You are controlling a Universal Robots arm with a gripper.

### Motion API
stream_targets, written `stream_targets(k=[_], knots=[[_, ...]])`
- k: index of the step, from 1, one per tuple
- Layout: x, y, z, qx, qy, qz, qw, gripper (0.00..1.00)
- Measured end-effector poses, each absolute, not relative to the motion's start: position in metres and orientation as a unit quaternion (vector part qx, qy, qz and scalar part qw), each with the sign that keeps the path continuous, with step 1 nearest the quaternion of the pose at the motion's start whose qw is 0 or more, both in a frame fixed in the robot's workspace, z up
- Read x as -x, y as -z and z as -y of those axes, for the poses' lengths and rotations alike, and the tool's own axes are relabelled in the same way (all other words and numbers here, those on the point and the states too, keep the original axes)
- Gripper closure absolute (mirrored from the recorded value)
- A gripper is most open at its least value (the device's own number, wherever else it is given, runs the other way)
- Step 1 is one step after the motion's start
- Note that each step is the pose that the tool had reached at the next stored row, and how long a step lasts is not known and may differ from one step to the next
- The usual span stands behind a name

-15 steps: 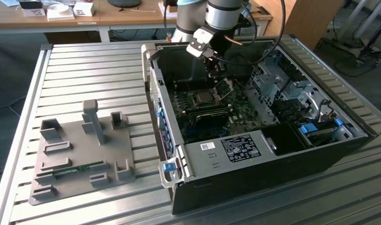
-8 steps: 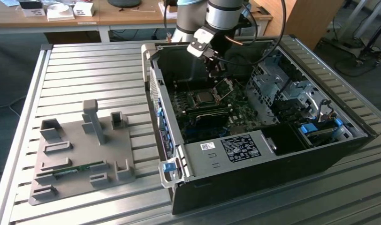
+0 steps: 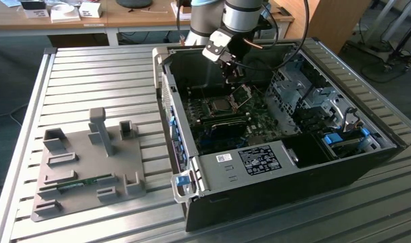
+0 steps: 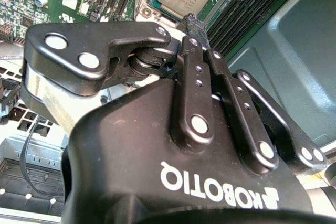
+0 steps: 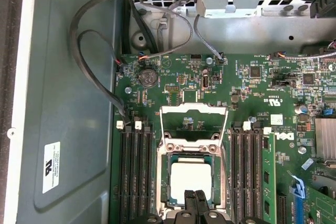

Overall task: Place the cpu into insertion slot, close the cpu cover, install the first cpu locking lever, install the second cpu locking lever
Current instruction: 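Close the cpu cover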

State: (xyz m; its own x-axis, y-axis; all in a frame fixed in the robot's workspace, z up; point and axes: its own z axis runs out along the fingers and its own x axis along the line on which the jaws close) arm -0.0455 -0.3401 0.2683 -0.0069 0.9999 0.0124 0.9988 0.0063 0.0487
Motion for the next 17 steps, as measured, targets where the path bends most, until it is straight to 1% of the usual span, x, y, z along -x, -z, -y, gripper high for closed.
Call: stream_targets(k=[17], knots=[[0.0439,-0.2699,0.3401,-0.705,-0.022,-0.709,0.013,0.89]])
